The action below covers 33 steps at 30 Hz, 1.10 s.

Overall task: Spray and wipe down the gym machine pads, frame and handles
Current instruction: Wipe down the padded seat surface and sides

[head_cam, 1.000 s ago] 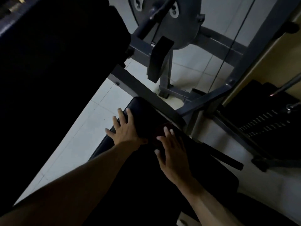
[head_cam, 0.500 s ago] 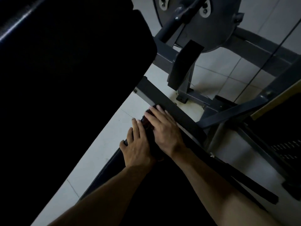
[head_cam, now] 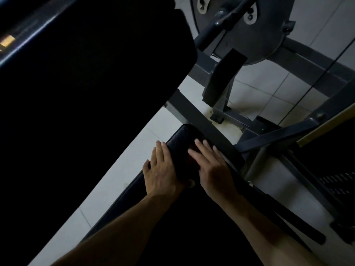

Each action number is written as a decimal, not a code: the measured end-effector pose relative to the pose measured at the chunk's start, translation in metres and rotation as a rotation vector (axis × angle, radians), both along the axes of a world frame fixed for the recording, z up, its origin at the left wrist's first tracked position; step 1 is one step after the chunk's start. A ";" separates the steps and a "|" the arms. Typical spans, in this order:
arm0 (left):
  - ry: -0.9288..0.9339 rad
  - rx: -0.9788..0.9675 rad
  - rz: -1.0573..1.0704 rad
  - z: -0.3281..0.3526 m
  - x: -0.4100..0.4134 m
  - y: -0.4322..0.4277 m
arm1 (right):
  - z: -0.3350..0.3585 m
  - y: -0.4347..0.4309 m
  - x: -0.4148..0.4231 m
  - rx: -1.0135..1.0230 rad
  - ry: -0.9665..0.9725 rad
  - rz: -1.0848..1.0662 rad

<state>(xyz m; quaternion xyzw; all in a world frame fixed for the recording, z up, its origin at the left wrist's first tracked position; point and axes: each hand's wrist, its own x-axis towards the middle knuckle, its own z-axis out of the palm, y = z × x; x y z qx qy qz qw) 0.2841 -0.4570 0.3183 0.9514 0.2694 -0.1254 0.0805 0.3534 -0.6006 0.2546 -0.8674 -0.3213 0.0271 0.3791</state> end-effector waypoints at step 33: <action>0.212 -0.092 0.171 0.007 -0.059 0.008 | 0.020 0.041 0.023 0.013 0.126 -0.202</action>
